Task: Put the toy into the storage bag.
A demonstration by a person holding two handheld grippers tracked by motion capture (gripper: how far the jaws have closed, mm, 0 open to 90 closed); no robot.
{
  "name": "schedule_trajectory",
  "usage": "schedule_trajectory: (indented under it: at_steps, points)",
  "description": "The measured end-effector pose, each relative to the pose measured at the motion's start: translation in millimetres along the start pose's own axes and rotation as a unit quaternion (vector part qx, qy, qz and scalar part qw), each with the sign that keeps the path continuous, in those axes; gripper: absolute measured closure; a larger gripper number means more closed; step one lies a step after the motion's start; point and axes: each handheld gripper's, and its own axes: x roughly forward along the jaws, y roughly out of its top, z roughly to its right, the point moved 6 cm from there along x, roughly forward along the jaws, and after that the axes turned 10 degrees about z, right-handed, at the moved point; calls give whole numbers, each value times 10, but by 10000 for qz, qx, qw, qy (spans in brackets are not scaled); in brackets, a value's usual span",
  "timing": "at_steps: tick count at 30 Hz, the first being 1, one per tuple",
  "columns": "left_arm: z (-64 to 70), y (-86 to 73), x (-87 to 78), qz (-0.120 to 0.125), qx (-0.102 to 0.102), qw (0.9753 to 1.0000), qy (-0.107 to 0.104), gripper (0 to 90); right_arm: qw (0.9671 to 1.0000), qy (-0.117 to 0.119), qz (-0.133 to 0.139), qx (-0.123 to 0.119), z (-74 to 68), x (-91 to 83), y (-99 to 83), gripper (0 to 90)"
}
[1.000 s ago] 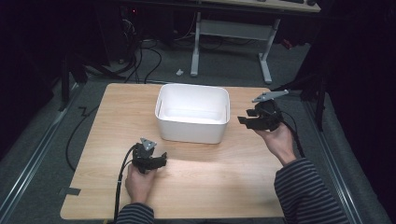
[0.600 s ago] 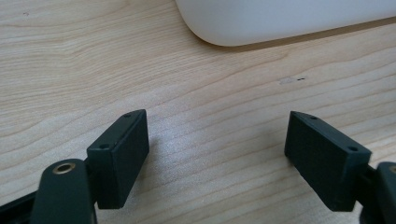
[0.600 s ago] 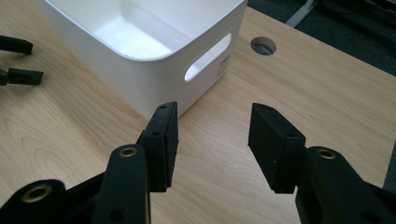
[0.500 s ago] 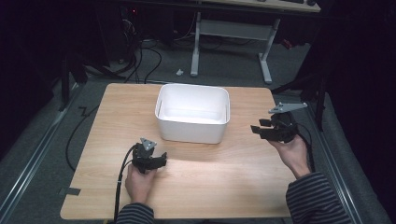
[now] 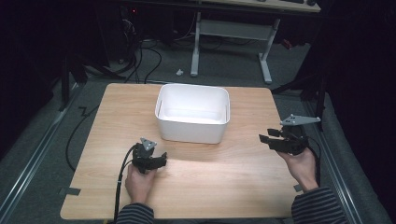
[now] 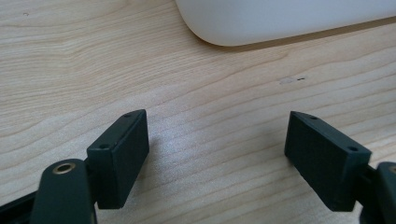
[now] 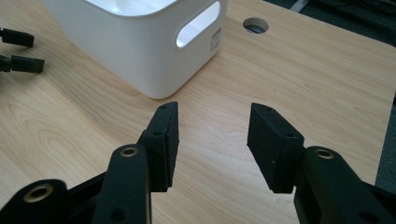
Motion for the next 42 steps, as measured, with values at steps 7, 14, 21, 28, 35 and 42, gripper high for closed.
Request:
schedule_trajectory:
  at_steps: [7,14,21,28,35,42]
  points:
    - [0,0,0,1,1,10000,0,222,9999,48,4,114,-9,0,-154,543]
    - [1,0,0,0,3,10000,1,221,9997,112,-23,219,-43,78,-279,542]
    - [1,0,-1,-5,3,10000,-5,221,9993,254,-47,277,-142,255,-387,543]
    - [1,0,0,0,3,10000,0,221,9991,342,-108,215,-238,390,-426,542]
    - [1,0,0,-1,2,10000,-1,221,9993,317,-181,99,-324,512,-490,530]
    - [1,0,0,-1,3,10000,0,221,9989,393,-248,95,-405,643,-546,528]
